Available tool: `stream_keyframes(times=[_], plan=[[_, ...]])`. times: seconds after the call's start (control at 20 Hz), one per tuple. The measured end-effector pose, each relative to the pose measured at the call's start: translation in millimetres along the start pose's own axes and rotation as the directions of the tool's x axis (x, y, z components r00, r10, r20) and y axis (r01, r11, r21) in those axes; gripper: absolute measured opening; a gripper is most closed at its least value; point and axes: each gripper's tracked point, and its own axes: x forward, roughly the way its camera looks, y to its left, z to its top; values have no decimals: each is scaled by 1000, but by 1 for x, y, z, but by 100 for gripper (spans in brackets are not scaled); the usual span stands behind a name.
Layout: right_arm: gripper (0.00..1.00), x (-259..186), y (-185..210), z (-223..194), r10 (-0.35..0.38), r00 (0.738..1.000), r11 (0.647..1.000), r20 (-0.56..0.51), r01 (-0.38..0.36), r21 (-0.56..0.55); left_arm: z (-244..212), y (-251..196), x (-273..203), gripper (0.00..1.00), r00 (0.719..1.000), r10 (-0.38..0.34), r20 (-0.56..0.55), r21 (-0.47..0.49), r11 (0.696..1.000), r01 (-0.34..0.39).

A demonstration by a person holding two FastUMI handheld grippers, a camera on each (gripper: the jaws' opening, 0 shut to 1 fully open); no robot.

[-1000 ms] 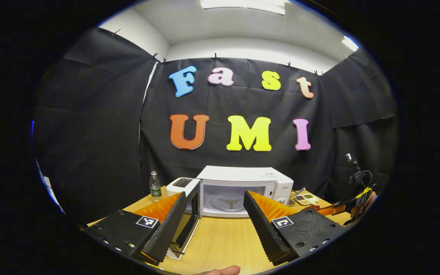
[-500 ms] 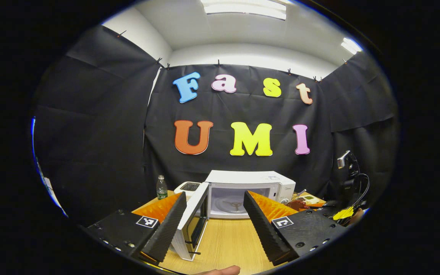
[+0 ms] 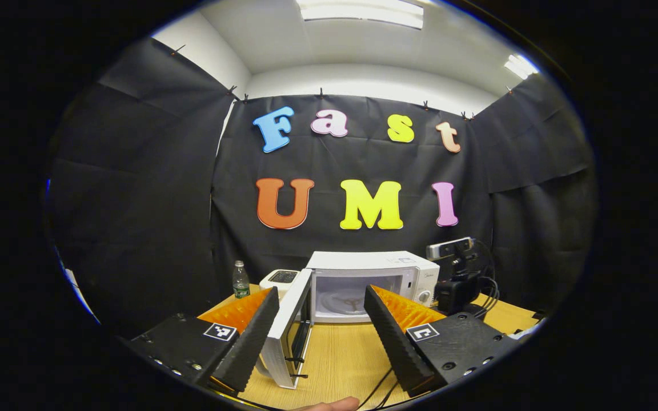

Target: Open the microwave oven with the left hand, put the food in, and close the microwave oven.

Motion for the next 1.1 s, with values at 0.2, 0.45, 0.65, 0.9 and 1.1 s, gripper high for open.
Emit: stream_keyframes(times=[0.2, 0.45, 0.65, 0.9, 1.1], plan=[[11, 50, 13, 6, -59, 998, 998, 13, 58, 37, -10, -2, 10, 92, 999, -21, -24, -7, 1000, 21], [11, 111, 28, 4, -86, 996, 996, 12, 86, 15, -24, 9, 24, 92, 999, -10, -51, 9, 1000, 10], [11, 149, 33, 7, -100, 995, 995, 17, 99, 26, -37, 11, 36, 92, 997, -20, -77, 9, 1000, 21], [11, 181, 37, 14, -48, 998, 976, 39, 39, 213, -41, 25, 49, 92, 996, 40, -79, 37, 999, -37], [11, 194, 41, 20, -39, 996, 895, 86, -3, 446, -38, 19, 56, 92, 997, 34, -64, -14, 999, -35]])
